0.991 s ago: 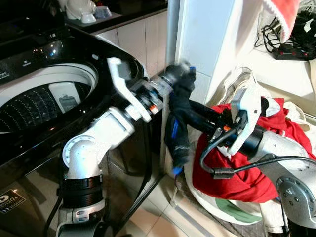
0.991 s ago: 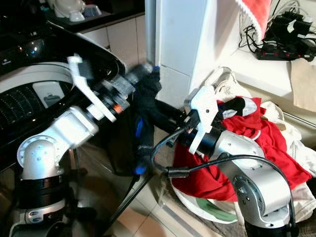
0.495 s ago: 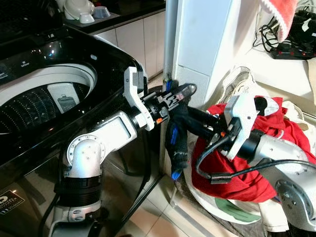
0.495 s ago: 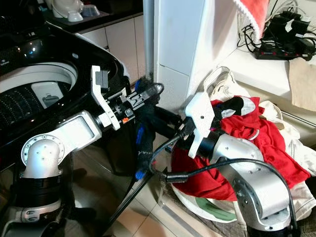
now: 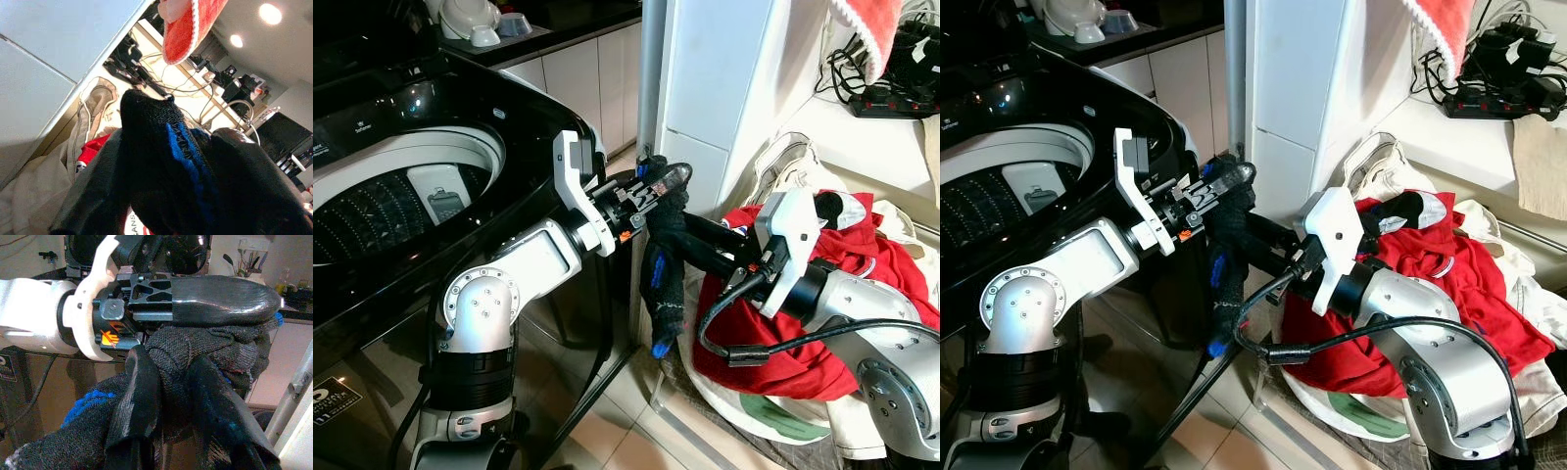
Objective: Clothes washing
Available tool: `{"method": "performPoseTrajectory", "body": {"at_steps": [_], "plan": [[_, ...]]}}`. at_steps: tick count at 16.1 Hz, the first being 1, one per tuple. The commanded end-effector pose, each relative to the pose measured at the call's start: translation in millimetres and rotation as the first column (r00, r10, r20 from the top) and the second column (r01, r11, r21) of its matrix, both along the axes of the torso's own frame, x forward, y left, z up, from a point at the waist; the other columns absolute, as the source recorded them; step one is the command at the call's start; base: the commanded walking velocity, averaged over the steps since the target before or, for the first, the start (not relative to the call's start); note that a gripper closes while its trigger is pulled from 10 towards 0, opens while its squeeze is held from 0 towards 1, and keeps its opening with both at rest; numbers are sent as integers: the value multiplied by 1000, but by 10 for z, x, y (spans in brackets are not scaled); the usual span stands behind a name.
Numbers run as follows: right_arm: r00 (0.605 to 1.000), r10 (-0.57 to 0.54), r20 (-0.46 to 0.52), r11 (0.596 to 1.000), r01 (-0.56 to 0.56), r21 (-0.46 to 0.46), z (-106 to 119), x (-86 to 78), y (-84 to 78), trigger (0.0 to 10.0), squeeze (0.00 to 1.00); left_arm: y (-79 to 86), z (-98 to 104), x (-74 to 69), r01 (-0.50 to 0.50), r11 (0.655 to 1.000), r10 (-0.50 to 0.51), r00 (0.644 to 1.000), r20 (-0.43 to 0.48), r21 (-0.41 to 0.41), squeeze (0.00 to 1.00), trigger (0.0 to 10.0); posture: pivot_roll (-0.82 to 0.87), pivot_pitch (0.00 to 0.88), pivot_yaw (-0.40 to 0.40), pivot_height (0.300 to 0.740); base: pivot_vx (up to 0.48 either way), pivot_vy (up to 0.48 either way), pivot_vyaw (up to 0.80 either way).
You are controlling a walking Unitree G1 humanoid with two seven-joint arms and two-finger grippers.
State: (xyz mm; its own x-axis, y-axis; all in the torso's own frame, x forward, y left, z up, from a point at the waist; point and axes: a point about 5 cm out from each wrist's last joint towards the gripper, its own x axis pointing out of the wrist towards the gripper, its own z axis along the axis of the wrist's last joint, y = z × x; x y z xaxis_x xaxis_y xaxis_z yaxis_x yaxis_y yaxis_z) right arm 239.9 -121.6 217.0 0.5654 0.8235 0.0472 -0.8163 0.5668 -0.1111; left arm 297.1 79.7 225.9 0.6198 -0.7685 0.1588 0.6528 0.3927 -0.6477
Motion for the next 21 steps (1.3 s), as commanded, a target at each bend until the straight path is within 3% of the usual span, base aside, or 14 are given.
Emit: {"method": "performPoseTrajectory", "body": {"at_steps": [1,15,16,17,18,19,20,21], "plan": [[1000,-8,21,1000,8,3,21,10,-6,0,0,43,-36,8,-25,1000,26,1000,-13,19,0,0,-58,0,32,740,0,0,0],[999,-39,6,999,38,23,24,53,-14,0,0,50,-64,22,-31,999,31,999,-7,31,0,0,-60,0,34,740,0,0,0],[999,-36,-1,999,36,32,24,55,-12,0,1000,58,-65,32,-41,999,42,999,-7,33,0,0,-59,0,35,740,0,0,0],[999,-39,-2,999,39,35,26,61,-13,4902,1000,71,-60,46,-53,998,53,999,-6,33,0,0,-59,0,34,740,0,0,0],[999,-43,-1,998,43,36,29,68,-16,9098,1000,80,-51,57,-60,998,60,998,-4,32,0,0,-59,0,34,740,0,0,0],[999,-51,1,998,51,36,31,77,-19,10000,1000,95,-33,73,-74,997,74,997,1,27,0,0,-58,0,34,740,0,0,0],[998,-61,2,997,61,43,35,87,-24,10000,1000,122,-21,106,-104,994,104,995,1,27,0,0,-58,0,34,740,0,0,0],[996,-87,6,995,86,40,37,110,-41,10000,1000,232,37,206,-195,979,193,981,32,58,0,0,-59,0,32,740,0,0,0]]}}
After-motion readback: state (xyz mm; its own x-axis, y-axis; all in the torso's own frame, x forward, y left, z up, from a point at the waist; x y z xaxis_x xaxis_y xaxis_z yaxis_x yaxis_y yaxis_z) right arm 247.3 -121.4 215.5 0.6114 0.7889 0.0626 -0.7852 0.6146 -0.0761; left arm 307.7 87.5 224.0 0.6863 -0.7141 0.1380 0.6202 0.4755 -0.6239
